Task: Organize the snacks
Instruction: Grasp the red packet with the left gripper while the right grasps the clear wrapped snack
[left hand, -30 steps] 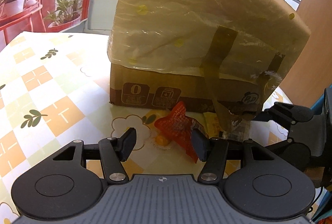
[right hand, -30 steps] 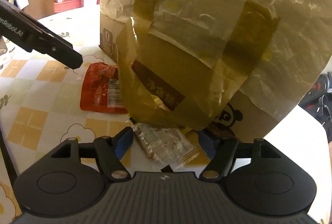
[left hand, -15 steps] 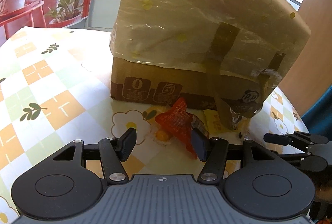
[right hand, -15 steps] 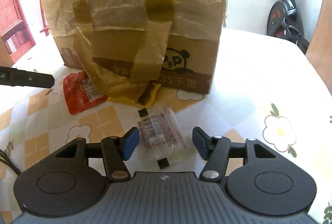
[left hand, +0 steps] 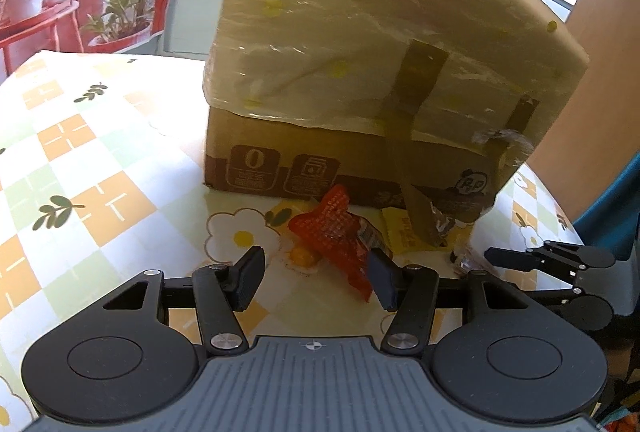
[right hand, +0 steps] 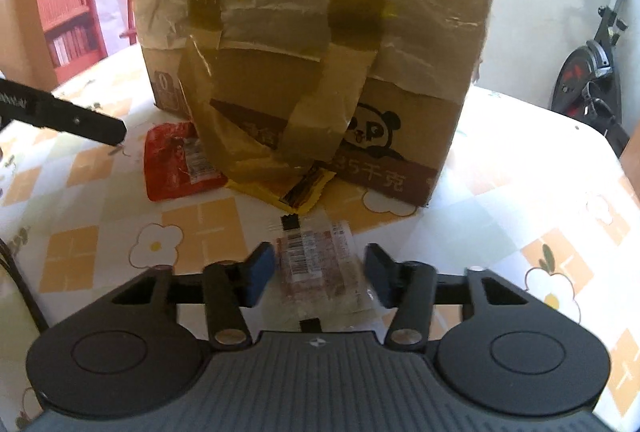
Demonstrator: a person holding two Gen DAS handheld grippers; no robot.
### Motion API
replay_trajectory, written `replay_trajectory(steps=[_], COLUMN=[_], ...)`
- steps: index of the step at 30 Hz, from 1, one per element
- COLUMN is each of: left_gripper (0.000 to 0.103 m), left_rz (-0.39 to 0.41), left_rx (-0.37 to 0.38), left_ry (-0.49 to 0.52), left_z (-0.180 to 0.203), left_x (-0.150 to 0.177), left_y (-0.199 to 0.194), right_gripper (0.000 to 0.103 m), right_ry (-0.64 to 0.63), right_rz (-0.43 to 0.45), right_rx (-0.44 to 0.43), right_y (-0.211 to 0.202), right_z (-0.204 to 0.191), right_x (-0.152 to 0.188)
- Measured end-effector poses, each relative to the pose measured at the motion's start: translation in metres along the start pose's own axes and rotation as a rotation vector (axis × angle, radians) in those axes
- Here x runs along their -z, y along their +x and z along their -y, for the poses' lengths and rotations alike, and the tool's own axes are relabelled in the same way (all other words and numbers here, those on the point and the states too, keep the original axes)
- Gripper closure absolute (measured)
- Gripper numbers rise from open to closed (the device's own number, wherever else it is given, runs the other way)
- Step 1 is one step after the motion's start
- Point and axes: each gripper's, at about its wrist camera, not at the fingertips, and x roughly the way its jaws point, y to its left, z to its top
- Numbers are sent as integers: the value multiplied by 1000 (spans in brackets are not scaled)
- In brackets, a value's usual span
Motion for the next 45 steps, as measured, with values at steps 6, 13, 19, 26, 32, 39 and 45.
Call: replay_trajectory(steps=[6, 13, 19, 26, 32, 39, 45], left_gripper=[55, 55, 55, 49, 47, 61, 62], left_rz=[-21, -24, -10, -18, -6, 25, 45], left_rx=[29, -3, -71, -91, -123, -125, -121], left_ry=[17, 12, -18, -9, 40, 93, 100], left_z=[10, 18, 19, 25, 37, 46, 43], left_x=[3, 1, -10, -18, -17, -10, 6], left_y=[7, 20, 34, 53, 58, 51, 22], right_gripper=[56, 56, 56, 56, 56, 56, 56], right_ry=[85, 70, 56, 71, 87, 93, 96], right_rz=[82, 109, 117, 120, 123, 126, 128], right_rx=[61, 85, 99, 86, 71, 64, 61], right_y=[1, 1, 1, 0, -1, -1, -1], right_z=[0, -4, -7, -4, 2, 5, 5], right_x=[9, 13, 15, 15, 15, 15, 15])
